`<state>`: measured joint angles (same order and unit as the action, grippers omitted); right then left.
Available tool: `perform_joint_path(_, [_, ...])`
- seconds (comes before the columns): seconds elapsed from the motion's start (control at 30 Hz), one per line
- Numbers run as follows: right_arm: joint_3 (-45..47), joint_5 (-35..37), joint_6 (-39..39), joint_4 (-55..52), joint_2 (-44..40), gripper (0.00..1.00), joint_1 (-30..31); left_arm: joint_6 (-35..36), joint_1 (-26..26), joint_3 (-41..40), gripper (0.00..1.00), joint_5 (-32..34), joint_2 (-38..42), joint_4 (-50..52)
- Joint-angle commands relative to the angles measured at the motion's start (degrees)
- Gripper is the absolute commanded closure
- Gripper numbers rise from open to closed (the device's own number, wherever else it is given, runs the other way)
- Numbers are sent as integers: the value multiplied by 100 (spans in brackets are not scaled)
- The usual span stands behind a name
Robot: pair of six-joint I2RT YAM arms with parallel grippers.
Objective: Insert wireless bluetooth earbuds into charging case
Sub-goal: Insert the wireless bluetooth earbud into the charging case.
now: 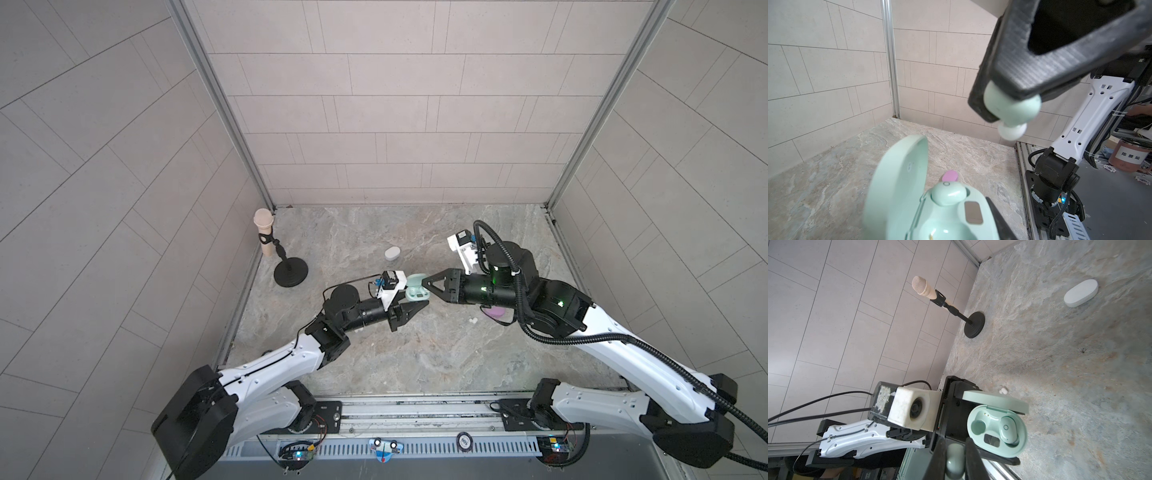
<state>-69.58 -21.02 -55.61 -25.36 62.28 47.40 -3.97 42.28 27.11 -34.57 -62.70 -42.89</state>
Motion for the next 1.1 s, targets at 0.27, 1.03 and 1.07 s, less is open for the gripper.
perform_joint_path(0.27, [254, 194, -403, 602, 3, 89, 191, 103, 165, 303, 90, 134, 61, -422])
perform_joint_path(1.03, [402, 352, -569, 880, 143, 89, 357, 143, 255, 445, 90, 108, 117, -325])
perform_joint_path(1.07, [410, 353, -582, 868, 144, 89, 366, 152, 263, 441, 90, 108, 133, -318])
